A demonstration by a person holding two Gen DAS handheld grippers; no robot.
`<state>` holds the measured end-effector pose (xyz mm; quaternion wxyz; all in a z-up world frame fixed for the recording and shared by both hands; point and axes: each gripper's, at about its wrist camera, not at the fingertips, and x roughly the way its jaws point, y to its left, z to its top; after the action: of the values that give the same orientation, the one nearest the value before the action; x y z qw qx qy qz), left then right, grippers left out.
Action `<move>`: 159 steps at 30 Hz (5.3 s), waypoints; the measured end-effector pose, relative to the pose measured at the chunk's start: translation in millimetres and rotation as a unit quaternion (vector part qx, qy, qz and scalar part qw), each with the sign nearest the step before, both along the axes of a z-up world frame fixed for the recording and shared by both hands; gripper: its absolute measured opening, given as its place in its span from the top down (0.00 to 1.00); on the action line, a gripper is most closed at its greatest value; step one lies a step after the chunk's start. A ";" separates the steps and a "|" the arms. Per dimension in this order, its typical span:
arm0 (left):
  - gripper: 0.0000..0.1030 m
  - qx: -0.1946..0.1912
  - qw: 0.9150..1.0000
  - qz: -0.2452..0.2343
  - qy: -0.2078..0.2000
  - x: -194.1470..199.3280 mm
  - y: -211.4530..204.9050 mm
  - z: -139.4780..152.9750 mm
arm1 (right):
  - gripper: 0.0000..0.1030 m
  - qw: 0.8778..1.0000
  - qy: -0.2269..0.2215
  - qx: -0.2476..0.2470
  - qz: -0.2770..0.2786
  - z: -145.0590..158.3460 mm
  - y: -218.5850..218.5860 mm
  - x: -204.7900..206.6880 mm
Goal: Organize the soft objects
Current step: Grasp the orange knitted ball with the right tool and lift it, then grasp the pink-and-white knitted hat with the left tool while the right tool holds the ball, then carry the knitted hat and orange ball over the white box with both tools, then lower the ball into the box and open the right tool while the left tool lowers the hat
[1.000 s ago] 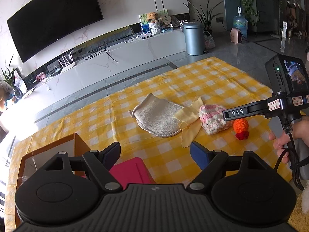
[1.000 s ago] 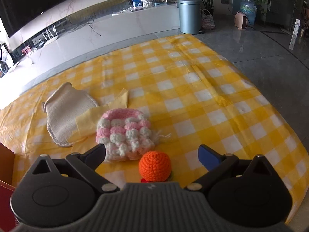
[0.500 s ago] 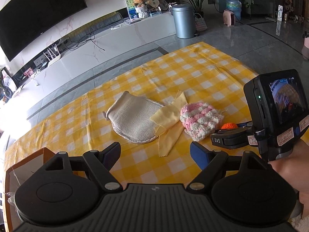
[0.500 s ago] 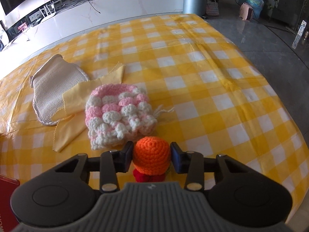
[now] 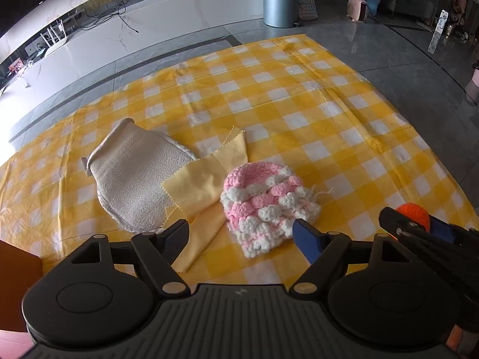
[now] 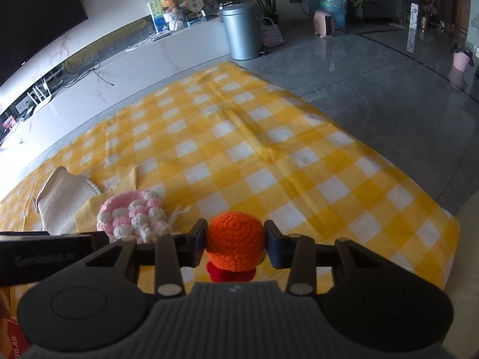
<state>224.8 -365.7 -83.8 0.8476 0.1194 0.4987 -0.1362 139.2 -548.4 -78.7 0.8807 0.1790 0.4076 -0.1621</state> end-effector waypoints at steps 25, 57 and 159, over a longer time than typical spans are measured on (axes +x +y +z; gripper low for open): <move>0.54 -0.018 0.999 -0.034 0.017 33.8 -49.6 -57.3 | 0.61 1.000 0.020 0.002 -0.011 -21.3 -14.2 4.8; 0.66 -0.162 0.982 -0.064 -0.078 -146.9 158.1 83.9 | 0.59 0.972 0.093 -0.013 0.217 -40.3 98.2 24.2; 0.65 -0.248 0.960 0.128 -0.035 -144.9 407.9 50.7 | 0.11 0.841 -0.057 -0.253 0.475 95.2 395.3 -35.9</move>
<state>80.0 42.2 -33.1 0.8780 -0.1550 0.4303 -0.1414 103.2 -153.1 16.5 0.8861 -0.2568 0.3361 0.1895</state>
